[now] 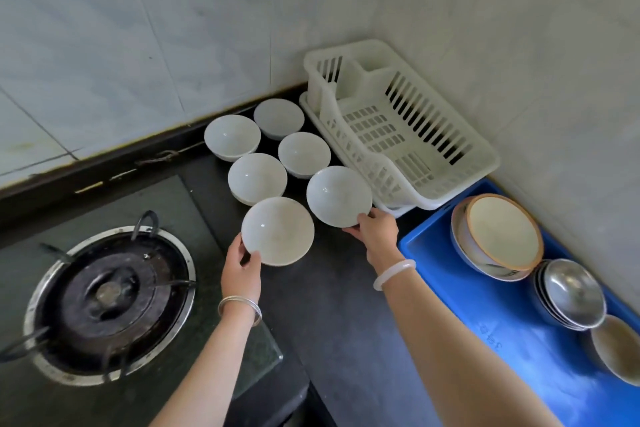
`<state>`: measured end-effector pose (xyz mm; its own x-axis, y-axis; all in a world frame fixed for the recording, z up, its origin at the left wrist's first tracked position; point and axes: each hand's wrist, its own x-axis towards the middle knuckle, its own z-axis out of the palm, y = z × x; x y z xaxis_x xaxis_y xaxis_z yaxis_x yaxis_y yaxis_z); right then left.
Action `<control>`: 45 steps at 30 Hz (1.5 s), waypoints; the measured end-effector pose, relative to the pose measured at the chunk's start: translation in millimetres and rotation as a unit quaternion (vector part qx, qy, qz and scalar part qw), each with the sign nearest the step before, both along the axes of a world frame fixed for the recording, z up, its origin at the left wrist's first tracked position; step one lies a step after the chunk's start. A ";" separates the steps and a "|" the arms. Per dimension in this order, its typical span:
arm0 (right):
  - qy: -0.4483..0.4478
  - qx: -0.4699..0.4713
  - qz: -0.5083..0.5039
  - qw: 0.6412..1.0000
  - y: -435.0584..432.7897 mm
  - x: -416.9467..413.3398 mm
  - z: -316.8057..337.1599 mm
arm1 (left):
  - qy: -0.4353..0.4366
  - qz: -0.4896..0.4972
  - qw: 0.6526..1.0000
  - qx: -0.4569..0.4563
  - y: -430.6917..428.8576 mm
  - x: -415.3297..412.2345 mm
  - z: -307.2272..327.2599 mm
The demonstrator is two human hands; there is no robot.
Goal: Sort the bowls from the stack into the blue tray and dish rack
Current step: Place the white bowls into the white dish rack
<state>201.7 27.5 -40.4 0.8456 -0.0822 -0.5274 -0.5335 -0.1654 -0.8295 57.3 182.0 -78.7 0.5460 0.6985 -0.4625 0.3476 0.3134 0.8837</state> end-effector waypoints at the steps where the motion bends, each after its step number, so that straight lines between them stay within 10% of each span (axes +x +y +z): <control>1: -0.014 0.001 0.009 1.000 -1.4 -1.2 7.3 | -0.003 0.002 1.000 -0.008 1.4 0.0 -1.7; 29: 0.005 -0.255 0.260 0.932 50.2 -32.2 17.8 | -0.019 -0.024 0.993 -0.118 27.1 15.7 -7.5; 45: 0.132 -0.023 0.203 0.970 45.5 -36.0 3.4 | -0.009 -0.010 0.985 -0.175 32.5 15.5 15.8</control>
<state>165.8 73.0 -36.9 0.6494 0.2005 -0.7335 -0.6090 -0.4405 -0.6596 72.8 214.4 -63.0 0.5683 0.4870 -0.6632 0.3432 0.5923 0.7290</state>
